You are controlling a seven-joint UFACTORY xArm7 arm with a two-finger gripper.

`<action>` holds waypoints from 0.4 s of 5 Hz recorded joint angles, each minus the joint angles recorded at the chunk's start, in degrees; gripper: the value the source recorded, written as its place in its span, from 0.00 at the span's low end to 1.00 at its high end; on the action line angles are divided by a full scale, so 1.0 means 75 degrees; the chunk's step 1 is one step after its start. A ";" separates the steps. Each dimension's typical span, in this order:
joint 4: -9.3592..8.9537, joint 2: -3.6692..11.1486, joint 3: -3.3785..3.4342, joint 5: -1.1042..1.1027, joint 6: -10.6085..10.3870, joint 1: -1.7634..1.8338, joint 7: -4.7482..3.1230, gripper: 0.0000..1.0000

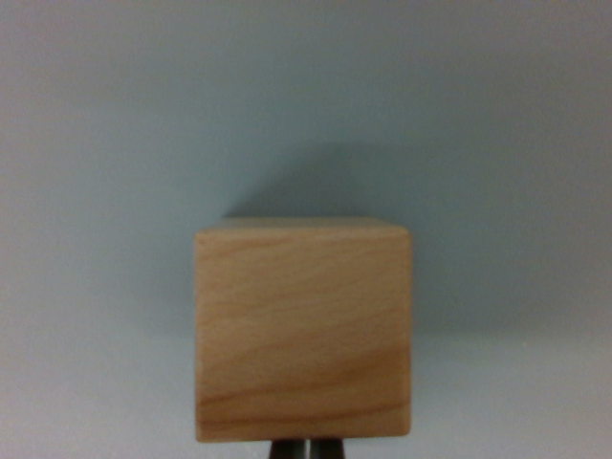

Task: Push wooden cube

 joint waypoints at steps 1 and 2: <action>0.0000 0.0000 0.0000 0.0000 0.0000 0.0000 0.0000 1.00; 0.0172 0.0124 -0.0008 -0.0008 0.0048 0.0000 -0.0005 1.00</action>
